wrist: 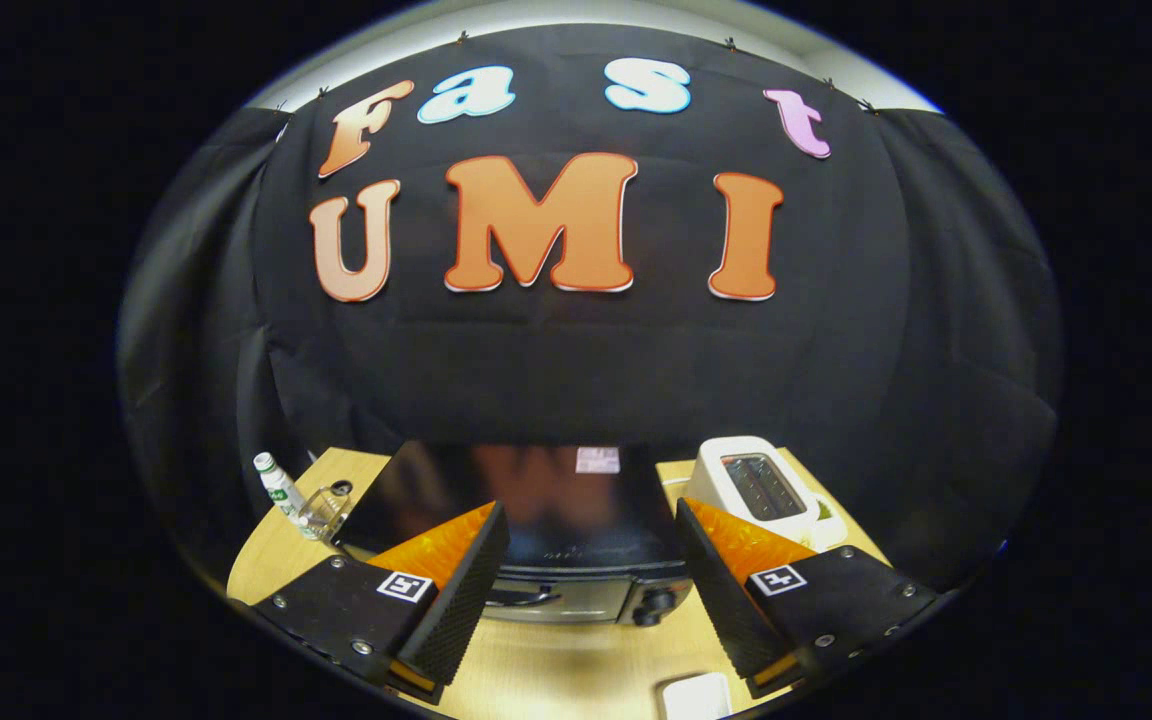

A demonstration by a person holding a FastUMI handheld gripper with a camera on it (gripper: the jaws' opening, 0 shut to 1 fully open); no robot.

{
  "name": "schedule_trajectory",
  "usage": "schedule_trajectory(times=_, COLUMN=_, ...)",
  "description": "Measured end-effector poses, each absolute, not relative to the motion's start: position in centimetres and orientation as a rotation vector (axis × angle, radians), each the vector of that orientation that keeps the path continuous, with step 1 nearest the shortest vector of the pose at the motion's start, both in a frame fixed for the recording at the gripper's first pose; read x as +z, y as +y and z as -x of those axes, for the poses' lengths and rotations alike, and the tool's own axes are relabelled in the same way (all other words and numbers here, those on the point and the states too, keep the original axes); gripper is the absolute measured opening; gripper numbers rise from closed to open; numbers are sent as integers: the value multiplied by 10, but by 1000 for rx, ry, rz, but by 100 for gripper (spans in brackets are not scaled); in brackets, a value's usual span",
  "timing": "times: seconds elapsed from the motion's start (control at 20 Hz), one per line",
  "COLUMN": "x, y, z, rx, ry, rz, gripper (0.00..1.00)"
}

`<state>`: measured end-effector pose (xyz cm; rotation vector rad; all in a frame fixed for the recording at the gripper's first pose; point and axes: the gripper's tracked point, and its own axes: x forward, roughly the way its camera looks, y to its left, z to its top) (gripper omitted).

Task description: Open the toaster oven, put the food inside, and close the toaster oven door.

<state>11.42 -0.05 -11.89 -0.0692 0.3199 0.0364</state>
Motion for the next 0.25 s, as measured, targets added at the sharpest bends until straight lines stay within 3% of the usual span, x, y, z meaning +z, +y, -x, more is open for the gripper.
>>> schedule_trajectory(times=0.25, x=-16, y=-51, z=-126, rx=-7, ry=184, rz=60, gripper=99)
